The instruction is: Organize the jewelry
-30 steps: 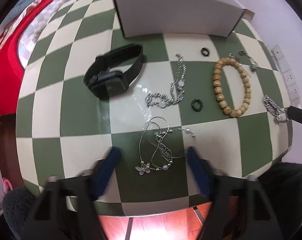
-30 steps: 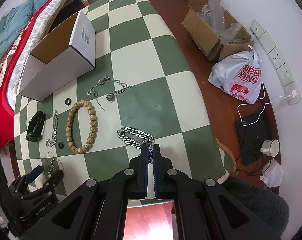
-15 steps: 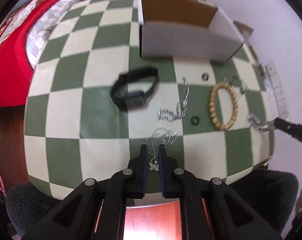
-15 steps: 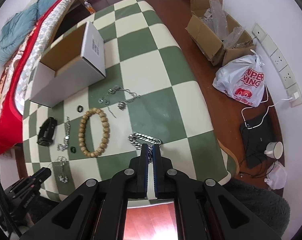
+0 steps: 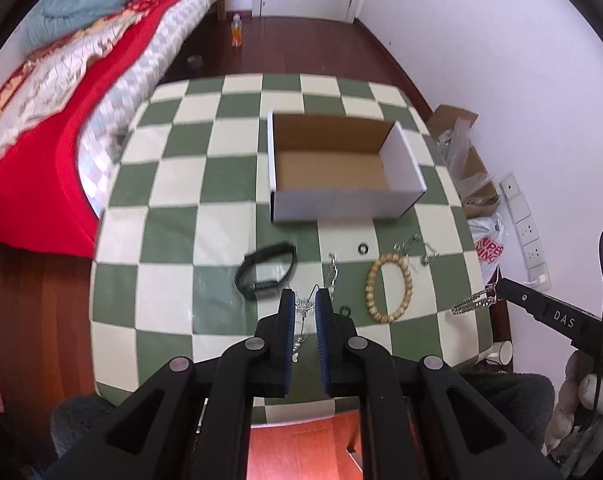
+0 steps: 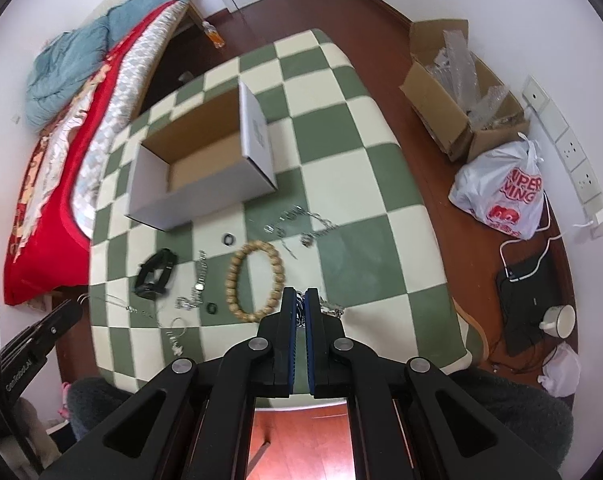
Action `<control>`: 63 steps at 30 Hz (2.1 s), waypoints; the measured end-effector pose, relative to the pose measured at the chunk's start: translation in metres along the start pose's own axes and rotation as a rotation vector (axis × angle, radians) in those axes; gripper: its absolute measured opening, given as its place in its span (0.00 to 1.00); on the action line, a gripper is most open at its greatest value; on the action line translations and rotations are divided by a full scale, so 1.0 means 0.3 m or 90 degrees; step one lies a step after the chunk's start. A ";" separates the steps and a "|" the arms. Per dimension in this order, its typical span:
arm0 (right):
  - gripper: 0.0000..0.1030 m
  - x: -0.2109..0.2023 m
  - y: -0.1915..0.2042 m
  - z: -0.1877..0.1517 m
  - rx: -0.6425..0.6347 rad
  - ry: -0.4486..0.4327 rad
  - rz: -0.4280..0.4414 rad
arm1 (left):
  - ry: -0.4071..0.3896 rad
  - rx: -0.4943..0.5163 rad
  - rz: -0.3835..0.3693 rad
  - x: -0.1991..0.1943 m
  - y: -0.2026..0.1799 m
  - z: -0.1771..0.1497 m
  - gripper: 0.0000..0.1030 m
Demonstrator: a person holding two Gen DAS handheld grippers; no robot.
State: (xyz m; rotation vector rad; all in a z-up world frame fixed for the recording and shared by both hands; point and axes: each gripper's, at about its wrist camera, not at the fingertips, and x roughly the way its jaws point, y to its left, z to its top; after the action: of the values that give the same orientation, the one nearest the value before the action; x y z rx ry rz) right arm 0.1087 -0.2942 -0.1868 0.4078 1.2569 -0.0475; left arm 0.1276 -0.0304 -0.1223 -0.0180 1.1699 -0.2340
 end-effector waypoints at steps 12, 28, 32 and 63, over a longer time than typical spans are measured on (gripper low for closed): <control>0.04 -0.162 0.150 0.079 -0.071 -0.050 0.000 | -0.043 -0.008 -0.012 -0.127 -0.062 0.147 0.07; 0.04 -0.249 0.341 0.290 -0.134 -0.108 0.018 | -0.086 0.026 -0.002 -0.146 -0.030 0.257 0.06; 0.04 -0.159 0.294 0.226 -0.116 -0.082 0.020 | -0.044 -0.009 0.091 0.054 0.052 0.080 0.89; 0.04 0.162 0.009 0.035 0.004 0.023 -0.026 | 0.086 -0.003 0.040 0.454 -0.089 -0.133 0.09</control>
State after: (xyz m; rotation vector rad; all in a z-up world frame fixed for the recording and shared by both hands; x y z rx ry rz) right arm 0.1343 -0.2862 -0.2287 0.3904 1.3009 -0.0788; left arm 0.1368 -0.0782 -0.2582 0.0306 1.3028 -0.1798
